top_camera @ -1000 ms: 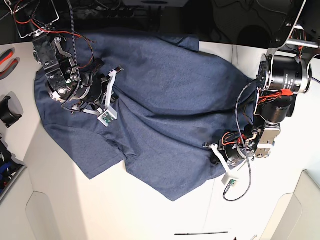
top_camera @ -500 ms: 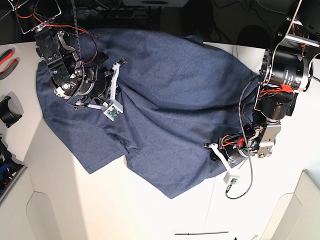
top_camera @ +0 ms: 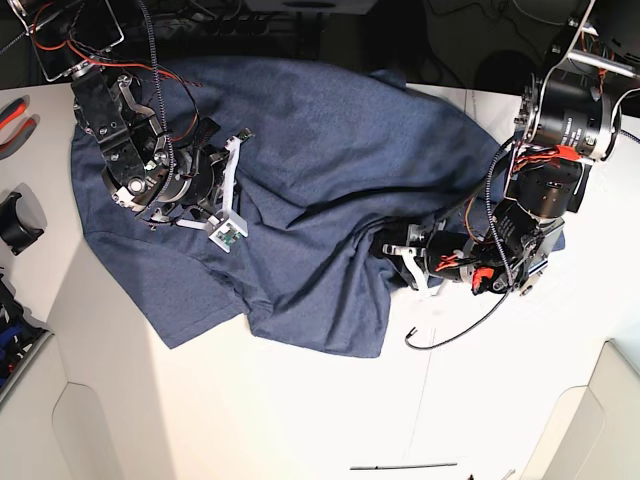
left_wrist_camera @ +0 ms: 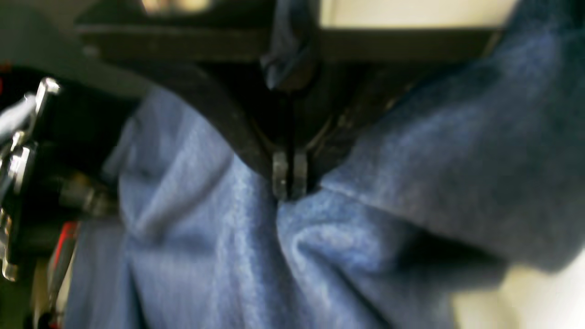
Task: Layout the t-shirt on the table in an organized manner, then fold the t-shirt properly
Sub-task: 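Drag both grippers' held fabric toward each other across the shirt, then pull the left gripper's held edge back outward to straighten the shirt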
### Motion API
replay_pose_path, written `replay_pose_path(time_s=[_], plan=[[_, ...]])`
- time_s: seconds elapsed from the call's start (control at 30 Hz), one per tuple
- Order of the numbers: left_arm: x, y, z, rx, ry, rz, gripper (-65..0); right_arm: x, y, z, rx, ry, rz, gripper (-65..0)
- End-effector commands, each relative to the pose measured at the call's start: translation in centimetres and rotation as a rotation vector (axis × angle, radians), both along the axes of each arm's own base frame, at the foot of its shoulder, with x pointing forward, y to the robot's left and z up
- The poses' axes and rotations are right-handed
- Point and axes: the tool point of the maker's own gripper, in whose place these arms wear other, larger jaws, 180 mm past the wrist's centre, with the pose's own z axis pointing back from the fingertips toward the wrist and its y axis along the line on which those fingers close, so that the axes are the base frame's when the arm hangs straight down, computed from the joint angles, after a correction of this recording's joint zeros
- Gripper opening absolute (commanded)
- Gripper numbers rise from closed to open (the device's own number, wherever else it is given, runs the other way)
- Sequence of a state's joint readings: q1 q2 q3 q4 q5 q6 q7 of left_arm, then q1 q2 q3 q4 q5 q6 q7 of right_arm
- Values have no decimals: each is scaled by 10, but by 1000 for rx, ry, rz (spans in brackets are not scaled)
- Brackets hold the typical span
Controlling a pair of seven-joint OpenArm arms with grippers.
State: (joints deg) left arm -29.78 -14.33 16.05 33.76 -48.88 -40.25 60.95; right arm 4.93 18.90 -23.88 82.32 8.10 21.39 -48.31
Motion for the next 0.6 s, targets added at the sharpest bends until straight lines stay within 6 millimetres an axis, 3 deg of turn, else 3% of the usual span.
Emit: replay_pose_path(time_s=[0.0, 0.37, 0.43, 0.57], plan=[[13, 4, 13, 11, -36, -15, -650, 2, -12, 0, -49, 4, -10, -650], [69, 19, 98, 8, -372, -56, -650, 2, -12, 0, -49, 5, -10, -650], [76, 20, 104, 5, -409, -42, -650, 2, -12, 0, -49, 4, -10, -650], [85, 28, 95, 81, -453, -11, -650, 2, -11, 0, -49, 5, -9, -650]])
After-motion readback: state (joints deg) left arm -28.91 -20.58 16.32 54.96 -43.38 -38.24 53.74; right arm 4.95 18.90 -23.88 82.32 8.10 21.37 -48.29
